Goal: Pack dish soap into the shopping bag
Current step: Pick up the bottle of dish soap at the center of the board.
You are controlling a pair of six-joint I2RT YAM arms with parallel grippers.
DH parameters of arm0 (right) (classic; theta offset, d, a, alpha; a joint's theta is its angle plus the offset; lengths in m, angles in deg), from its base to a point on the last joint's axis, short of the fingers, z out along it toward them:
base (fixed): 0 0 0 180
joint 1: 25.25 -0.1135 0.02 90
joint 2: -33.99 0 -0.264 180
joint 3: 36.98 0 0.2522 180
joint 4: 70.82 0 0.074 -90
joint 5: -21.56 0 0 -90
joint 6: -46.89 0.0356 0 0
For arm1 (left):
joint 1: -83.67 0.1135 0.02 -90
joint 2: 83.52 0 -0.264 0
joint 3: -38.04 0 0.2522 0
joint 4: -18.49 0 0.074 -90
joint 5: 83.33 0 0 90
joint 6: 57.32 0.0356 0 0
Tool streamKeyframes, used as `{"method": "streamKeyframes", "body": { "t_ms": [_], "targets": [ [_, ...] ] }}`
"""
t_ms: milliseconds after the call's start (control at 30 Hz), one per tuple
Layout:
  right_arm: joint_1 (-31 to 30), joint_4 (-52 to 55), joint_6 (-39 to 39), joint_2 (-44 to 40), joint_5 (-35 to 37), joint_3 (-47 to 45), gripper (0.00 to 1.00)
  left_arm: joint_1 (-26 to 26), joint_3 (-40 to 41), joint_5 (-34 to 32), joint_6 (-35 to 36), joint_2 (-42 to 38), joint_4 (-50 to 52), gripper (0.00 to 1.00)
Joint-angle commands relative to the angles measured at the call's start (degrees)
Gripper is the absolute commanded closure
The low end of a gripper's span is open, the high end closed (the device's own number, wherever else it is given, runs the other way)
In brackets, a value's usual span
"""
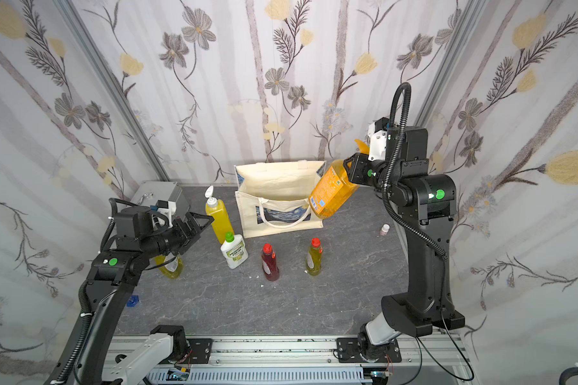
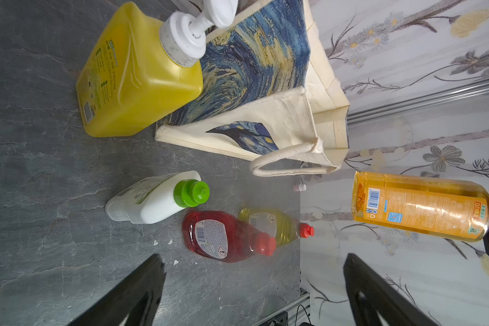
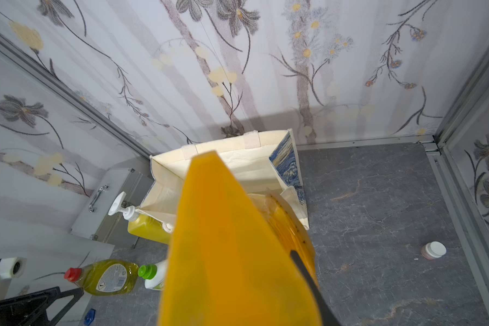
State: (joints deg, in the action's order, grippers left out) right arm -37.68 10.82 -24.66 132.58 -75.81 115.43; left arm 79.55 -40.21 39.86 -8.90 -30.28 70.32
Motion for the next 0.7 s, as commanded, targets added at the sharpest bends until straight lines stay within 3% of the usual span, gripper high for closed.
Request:
{"method": "streamKeyframes", "body": {
  "t_ms": [0, 667],
  "targets": [
    [-0.2, -14.7, 2.9, 0.4, -0.8, 0.6, 0.88, 0.0, 0.3, 0.5, 0.4, -0.2, -0.1, 0.00],
    [-0.2, -24.0, 5.8, 4.0, 0.6, 0.6, 0.89, 0.1, 1.8, -0.6, -0.1, -2.7, 1.3, 0.00]
  ]
}}
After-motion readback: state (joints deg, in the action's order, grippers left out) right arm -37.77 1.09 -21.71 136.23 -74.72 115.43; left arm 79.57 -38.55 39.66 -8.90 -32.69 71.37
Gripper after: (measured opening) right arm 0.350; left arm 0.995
